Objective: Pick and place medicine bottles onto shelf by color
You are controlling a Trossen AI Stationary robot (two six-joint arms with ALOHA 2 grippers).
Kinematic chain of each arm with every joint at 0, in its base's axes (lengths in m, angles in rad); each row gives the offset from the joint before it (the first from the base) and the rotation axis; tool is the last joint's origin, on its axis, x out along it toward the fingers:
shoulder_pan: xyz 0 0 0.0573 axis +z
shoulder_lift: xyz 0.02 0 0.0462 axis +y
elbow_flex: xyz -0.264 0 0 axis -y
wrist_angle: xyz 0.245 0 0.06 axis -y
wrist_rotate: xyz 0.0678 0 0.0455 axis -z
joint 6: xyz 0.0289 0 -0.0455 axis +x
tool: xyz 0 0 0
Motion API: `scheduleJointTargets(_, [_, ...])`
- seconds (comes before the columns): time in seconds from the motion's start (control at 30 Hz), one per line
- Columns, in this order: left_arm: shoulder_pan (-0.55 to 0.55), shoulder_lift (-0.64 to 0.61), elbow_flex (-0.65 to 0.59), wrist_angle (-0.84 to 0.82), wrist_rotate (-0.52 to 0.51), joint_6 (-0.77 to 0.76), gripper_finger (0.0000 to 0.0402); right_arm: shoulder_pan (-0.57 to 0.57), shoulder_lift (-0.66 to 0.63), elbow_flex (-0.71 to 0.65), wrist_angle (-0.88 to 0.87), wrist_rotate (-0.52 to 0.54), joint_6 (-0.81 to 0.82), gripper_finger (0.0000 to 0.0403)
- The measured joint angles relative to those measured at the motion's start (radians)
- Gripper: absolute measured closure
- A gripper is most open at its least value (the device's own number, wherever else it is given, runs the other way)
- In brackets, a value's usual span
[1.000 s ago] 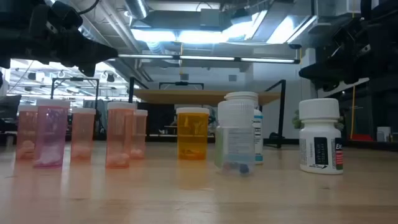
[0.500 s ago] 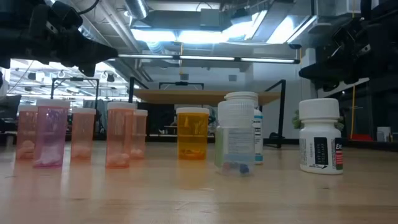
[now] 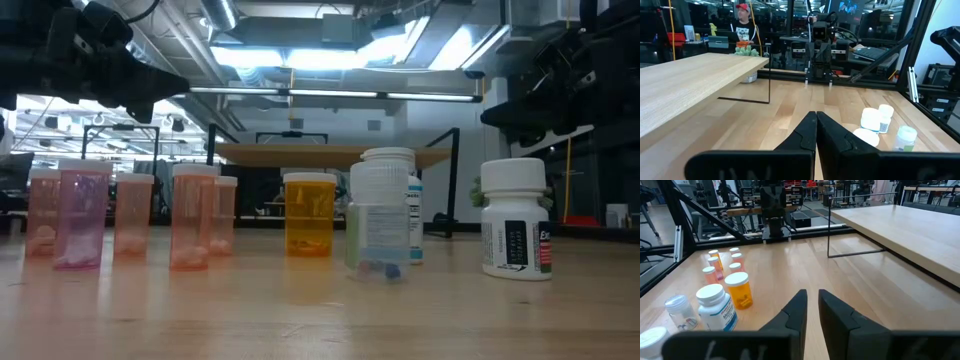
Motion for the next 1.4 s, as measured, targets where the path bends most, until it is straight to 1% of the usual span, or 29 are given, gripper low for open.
scheduleJointTargets(0.67, [0.000, 0.000, 0.000, 0.000, 0.000, 0.000, 0.0401, 0.000, 0.000, 0.000, 0.024, -0.001, 0.010, 0.0350])
scheduleJointTargets(0.9, [0.000, 0.000, 0.000, 0.000, 0.000, 0.000, 0.0401, 0.000, 0.000, 0.000, 0.055, -0.084, 0.069, 0.0350])
scheduleJointTargets(1.13, [0.000, 0.000, 0.000, 0.000, 0.000, 0.000, 0.0401, 0.002, 0.000, 0.000, 0.101, -0.100, 0.175, 0.0350])
scheduleJointTargets(1.2, [0.000, 0.000, 0.000, 0.016, 0.000, -0.002, 0.0401, 0.007, 0.000, 0.000, 0.109, -0.124, 0.203, 0.0350])
scheduleJointTargets(1.33, [0.000, 0.000, 0.000, 0.082, 0.000, -0.131, 0.0401, 0.022, 0.001, 0.000, 0.170, -0.226, 0.239, 0.0350])
scheduleJointTargets(1.4, [0.000, 0.000, 0.000, 0.127, 0.000, -0.176, 0.0401, 0.032, 0.000, 0.000, 0.263, -0.257, 0.239, 0.0350])
